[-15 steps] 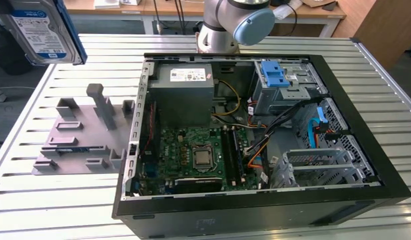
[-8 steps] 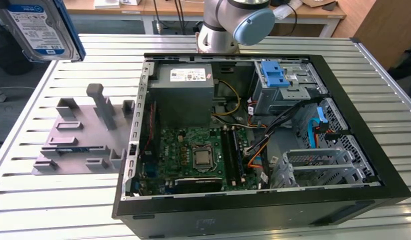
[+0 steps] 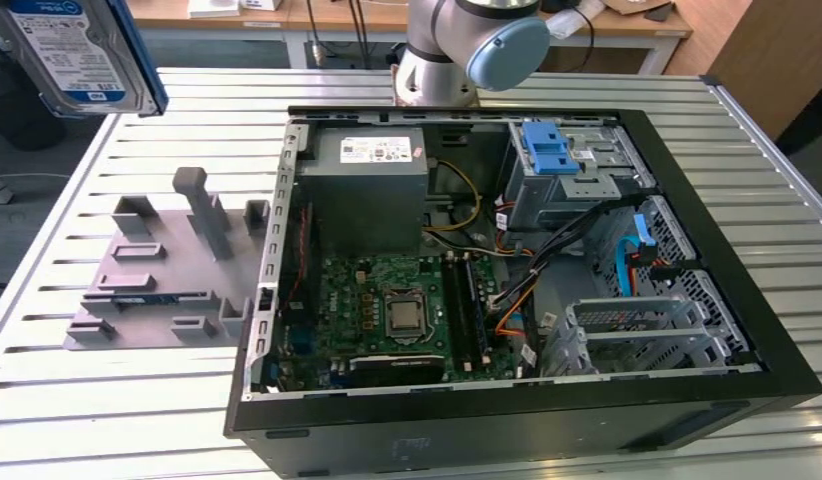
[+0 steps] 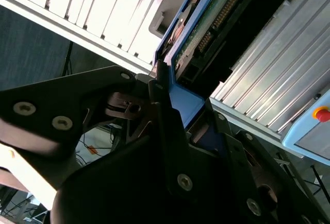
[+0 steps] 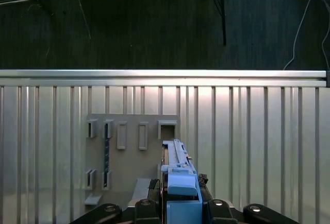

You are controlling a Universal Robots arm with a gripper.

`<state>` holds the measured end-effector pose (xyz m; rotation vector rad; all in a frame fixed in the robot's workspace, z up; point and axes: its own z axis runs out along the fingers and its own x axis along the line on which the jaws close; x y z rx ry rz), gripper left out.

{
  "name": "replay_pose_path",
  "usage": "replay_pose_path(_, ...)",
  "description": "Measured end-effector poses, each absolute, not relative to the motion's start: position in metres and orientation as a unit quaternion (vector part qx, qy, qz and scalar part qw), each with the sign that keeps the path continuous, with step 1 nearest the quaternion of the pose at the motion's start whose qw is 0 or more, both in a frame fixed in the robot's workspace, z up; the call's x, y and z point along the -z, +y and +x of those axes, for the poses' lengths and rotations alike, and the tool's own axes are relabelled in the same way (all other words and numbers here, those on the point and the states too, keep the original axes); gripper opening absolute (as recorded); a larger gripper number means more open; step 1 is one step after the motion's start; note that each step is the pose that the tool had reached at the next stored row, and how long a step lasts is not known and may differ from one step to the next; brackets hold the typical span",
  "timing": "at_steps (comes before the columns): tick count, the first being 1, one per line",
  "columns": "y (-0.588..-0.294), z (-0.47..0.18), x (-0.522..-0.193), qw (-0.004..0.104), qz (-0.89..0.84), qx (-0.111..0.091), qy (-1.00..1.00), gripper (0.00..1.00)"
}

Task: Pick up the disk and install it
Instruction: 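Pick up the disk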

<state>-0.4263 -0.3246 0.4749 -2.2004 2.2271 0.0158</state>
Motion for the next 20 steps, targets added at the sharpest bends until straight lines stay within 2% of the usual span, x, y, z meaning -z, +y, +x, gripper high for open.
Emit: replay_pose_path(20, -0.325, -0.426, -0.487, 0.005, -0.703, -0.005, 0.711, 0.36)
